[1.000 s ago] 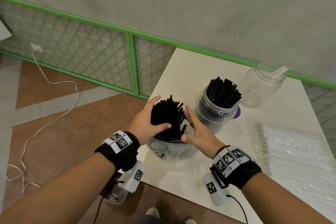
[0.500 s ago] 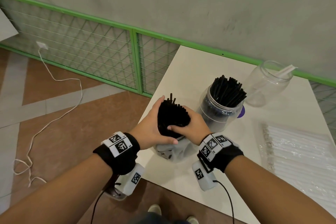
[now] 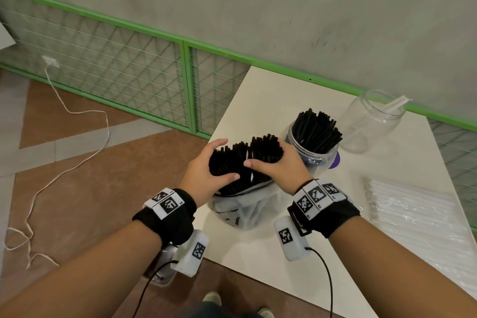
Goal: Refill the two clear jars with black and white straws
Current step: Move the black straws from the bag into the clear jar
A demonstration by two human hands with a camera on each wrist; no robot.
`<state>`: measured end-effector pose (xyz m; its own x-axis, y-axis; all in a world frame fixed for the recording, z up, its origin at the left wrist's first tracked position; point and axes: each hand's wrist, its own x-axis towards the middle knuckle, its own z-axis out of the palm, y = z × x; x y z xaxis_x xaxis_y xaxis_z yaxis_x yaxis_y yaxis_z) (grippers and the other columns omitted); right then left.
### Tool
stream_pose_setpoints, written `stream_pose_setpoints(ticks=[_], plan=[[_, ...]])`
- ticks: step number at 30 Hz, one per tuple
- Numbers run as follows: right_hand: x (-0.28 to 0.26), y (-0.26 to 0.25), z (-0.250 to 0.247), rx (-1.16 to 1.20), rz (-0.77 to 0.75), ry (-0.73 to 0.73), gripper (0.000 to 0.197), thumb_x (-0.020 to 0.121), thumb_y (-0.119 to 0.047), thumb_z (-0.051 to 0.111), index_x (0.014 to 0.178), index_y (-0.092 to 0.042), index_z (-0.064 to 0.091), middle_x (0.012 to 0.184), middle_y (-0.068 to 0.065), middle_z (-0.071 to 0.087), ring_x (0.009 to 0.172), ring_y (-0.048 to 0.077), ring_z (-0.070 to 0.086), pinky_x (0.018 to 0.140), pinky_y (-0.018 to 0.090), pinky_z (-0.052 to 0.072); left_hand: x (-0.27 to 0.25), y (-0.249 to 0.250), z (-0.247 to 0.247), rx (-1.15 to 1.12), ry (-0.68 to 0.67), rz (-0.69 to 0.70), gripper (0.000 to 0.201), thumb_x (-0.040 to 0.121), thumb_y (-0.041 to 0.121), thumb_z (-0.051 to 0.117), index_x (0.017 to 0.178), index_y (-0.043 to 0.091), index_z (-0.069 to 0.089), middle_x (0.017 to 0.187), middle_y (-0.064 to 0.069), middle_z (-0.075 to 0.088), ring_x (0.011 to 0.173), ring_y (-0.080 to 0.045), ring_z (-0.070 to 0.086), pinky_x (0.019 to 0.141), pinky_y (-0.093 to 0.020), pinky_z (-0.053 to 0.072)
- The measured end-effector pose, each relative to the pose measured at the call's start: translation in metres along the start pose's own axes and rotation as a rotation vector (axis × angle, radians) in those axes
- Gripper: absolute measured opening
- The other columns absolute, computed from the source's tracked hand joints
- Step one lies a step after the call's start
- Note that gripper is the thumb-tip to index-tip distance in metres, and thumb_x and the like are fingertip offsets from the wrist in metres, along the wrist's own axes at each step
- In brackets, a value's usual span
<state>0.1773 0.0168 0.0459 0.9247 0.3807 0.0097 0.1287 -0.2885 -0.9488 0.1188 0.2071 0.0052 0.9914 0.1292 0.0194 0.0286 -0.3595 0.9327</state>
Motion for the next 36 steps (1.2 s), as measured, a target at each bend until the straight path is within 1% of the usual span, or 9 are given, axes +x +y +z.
stream_pose_setpoints(ticks=[2, 5, 9, 14, 19, 23, 29, 33, 36], plan=[[-0.001, -0.005, -0.003, 0.069, -0.002, 0.055, 0.029, 0.074, -0.015, 0.082, 0.099, -0.012, 0.068, 0.095, -0.001, 0.073, 0.095, 0.013, 0.069, 0.086, 0.029, 0.055, 0.001, -0.001, 0.001, -0.003, 0.0, -0.001, 0.073, 0.069, 0.028, 0.082, 0.128, 0.046, 0.044, 0.12, 0.017, 0.055, 0.118, -0.014, 0.052, 0.1, -0.044, 0.045], [-0.002, -0.011, -0.008, 0.138, -0.001, 0.149, 0.02, 0.077, -0.01, 0.079, 0.093, -0.014, 0.068, 0.088, -0.006, 0.073, 0.09, 0.008, 0.069, 0.082, 0.024, 0.054, 0.002, 0.0, 0.002, 0.001, -0.003, -0.006, 0.072, 0.068, 0.028, 0.082, 0.126, 0.048, 0.044, 0.12, 0.017, 0.055, 0.118, -0.014, 0.052, 0.1, -0.044, 0.045], [-0.002, -0.017, -0.015, 0.15, -0.036, 0.229, 0.008, 0.08, -0.004, 0.073, 0.083, 0.001, 0.068, 0.074, -0.008, 0.068, 0.076, 0.004, 0.064, 0.076, 0.02, 0.051, 0.003, 0.002, 0.001, 0.024, 0.0, -0.002, 0.071, 0.07, 0.024, 0.082, 0.127, 0.044, 0.045, 0.118, 0.019, 0.055, 0.118, -0.012, 0.051, 0.103, -0.04, 0.043], [-0.003, -0.024, -0.02, 0.184, -0.013, 0.272, 0.005, 0.081, -0.006, 0.07, 0.077, -0.004, 0.068, 0.079, 0.002, 0.069, 0.08, 0.014, 0.064, 0.09, 0.046, 0.053, 0.001, 0.005, 0.0, 0.046, -0.012, -0.01, 0.071, 0.071, 0.024, 0.081, 0.13, 0.041, 0.044, 0.123, 0.011, 0.055, 0.121, -0.013, 0.048, 0.105, -0.038, 0.04], [-0.005, -0.036, -0.029, 0.269, -0.015, 0.332, 0.005, 0.076, -0.017, 0.073, 0.075, -0.015, 0.068, 0.073, 0.0, 0.069, 0.077, 0.019, 0.064, 0.09, 0.053, 0.052, 0.0, 0.006, -0.001, 0.061, -0.028, 0.002, 0.071, 0.071, 0.02, 0.08, 0.128, 0.043, 0.044, 0.114, 0.01, 0.06, 0.111, -0.013, 0.056, 0.098, -0.039, 0.047], [-0.006, -0.054, -0.044, 0.336, -0.036, 0.343, 0.005, 0.073, -0.02, 0.074, 0.072, -0.024, 0.07, 0.074, 0.0, 0.07, 0.078, 0.02, 0.065, 0.085, 0.049, 0.055, 0.0, 0.006, 0.0, 0.056, -0.034, 0.014, 0.071, 0.072, 0.019, 0.079, 0.129, 0.043, 0.043, 0.114, 0.011, 0.06, 0.11, -0.012, 0.057, 0.096, -0.04, 0.049], [-0.005, -0.069, -0.065, 0.475, -0.099, 0.428, 0.02, 0.076, -0.015, 0.073, 0.09, -0.007, 0.061, 0.081, 0.006, 0.069, 0.078, 0.022, 0.068, 0.078, 0.04, 0.055, 0.001, 0.009, 0.001, 0.066, -0.032, 0.026, 0.073, 0.072, 0.021, 0.081, 0.131, 0.039, 0.043, 0.121, 0.01, 0.056, 0.119, -0.014, 0.05, 0.103, -0.039, 0.043], [-0.004, -0.083, -0.089, 0.535, -0.188, 0.536, 0.009, 0.08, -0.008, 0.069, 0.082, -0.01, 0.06, 0.073, 0.004, 0.064, 0.07, 0.017, 0.063, 0.069, 0.032, 0.052, 0.001, 0.008, 0.001, 0.076, -0.032, 0.026, 0.073, 0.072, 0.021, 0.081, 0.131, 0.04, 0.043, 0.118, 0.008, 0.058, 0.117, -0.015, 0.052, 0.101, -0.04, 0.044], [0.001, -0.093, -0.111, 0.501, -0.256, 0.656, 0.011, 0.082, -0.006, 0.068, 0.077, -0.013, 0.062, 0.068, 0.0, 0.066, 0.07, 0.018, 0.064, 0.073, 0.033, 0.053, 0.001, 0.009, 0.001, 0.081, -0.03, 0.02, 0.072, 0.072, 0.02, 0.08, 0.131, 0.041, 0.043, 0.115, 0.009, 0.058, 0.115, -0.014, 0.052, 0.1, -0.039, 0.045]])
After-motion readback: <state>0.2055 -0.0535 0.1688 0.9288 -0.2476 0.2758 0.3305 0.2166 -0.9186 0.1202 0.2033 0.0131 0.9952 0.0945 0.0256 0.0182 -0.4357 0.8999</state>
